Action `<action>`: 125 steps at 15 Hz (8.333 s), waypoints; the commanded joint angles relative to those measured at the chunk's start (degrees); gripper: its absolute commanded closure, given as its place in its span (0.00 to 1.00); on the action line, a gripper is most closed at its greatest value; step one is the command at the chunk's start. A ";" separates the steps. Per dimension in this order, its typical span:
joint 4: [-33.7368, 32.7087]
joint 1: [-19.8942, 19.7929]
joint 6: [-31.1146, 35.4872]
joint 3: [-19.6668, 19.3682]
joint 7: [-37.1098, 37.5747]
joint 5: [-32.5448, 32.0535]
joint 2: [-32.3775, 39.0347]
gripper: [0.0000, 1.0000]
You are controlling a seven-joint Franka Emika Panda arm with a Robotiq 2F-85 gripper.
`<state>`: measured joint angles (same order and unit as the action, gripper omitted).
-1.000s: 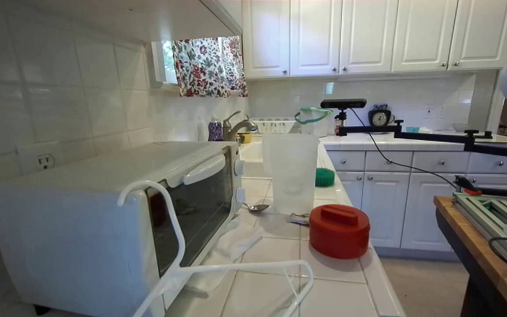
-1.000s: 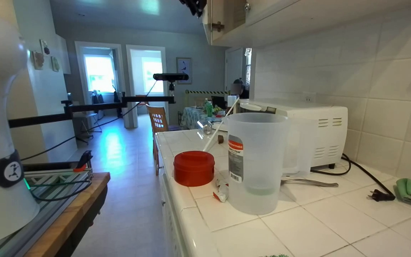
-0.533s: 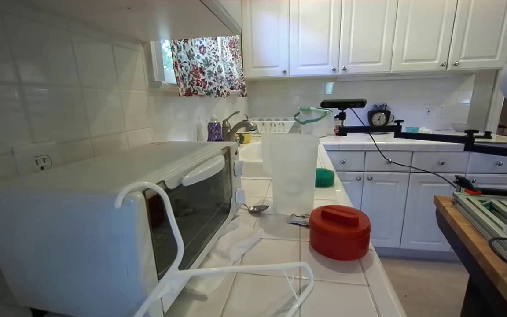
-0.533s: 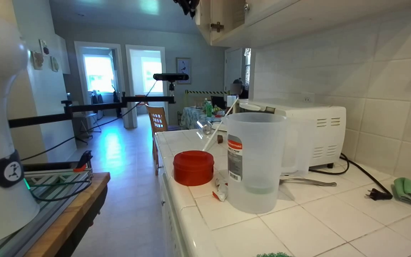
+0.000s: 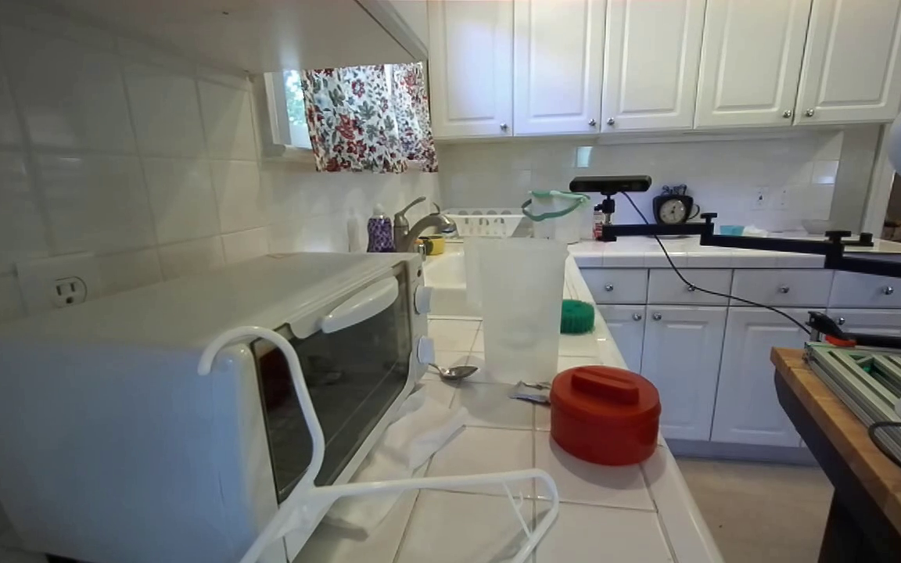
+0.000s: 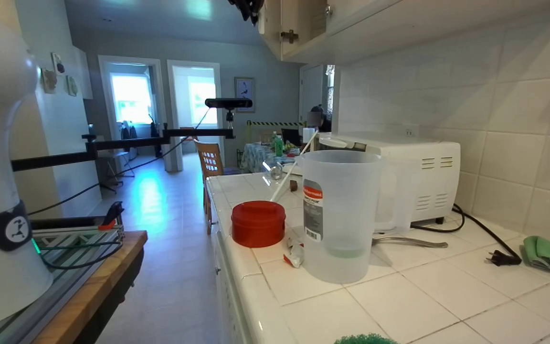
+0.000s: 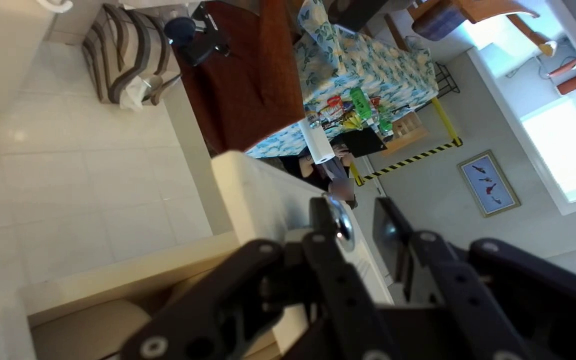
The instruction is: Open the left door of the cabinet above the toaster oven.
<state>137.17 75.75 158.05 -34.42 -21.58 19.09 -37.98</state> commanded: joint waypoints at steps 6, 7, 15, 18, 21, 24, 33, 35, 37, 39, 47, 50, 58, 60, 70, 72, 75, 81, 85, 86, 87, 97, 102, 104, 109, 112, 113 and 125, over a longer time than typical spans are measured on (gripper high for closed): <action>-2.26 5.70 -4.90 1.31 -3.75 7.31 1.70 0.93; -2.27 6.05 -5.07 1.41 -4.09 7.75 1.75 0.93; -4.49 7.96 -13.15 2.05 -7.70 14.15 3.05 0.93; -5.06 8.08 -15.98 2.80 -10.19 17.59 4.48 0.93; -5.89 6.60 -18.37 4.01 -12.99 21.08 6.01 0.93; -6.94 4.39 -21.01 5.39 -15.72 24.68 7.53 0.93; -9.66 -10.14 -29.78 17.21 -23.56 36.52 12.84 0.93; -10.34 -14.65 -31.71 20.80 -24.37 38.15 13.72 0.93; -10.79 -19.17 -33.42 24.32 -25.11 39.36 14.28 0.93; -11.25 -23.59 -34.98 27.65 -25.47 40.29 14.62 0.93; -12.52 -38.11 -40.13 38.71 -25.94 42.52 14.37 0.29; -12.91 -42.34 -42.28 41.78 -26.03 43.27 13.98 0.06; -13.28 -50.50 -45.24 47.94 -25.88 42.53 13.19 0.00; -13.43 -51.32 -46.12 48.67 -25.72 42.39 13.12 0.00; -13.32 -52.89 -47.57 50.12 -28.68 41.26 11.86 0.00; -12.11 -52.82 -50.45 50.05 -25.26 41.39 10.72 0.00; -12.10 -52.85 -50.64 50.21 -25.22 41.41 10.74 0.00; -11.95 -52.76 -51.09 49.91 -25.57 41.85 10.35 0.00; -13.14 -52.71 -54.44 49.55 -24.40 41.31 9.20 0.00; -13.44 -52.63 -55.56 49.29 -24.46 41.72 8.71 0.00; -14.18 -52.61 -57.41 49.05 -24.01 41.67 8.36 0.00; -17.76 -57.03 -77.61 46.11 -16.83 41.73 5.69 0.00; -21.23 -62.62 -83.12 45.51 -12.52 27.51 3.34 0.00; -21.59 -63.51 -83.82 45.75 -11.50 21.84 2.86 0.00; -19.08 -63.53 -81.14 45.75 -7.85 7.97 2.38 0.00; -15.12 -63.12 -77.26 44.99 -5.67 2.66 1.63 0.00; -13.51 -62.99 -75.32 44.78 -5.18 1.69 1.17 0.00; -9.68 -61.13 -68.39 43.48 -4.39 -0.64 0.52 0.00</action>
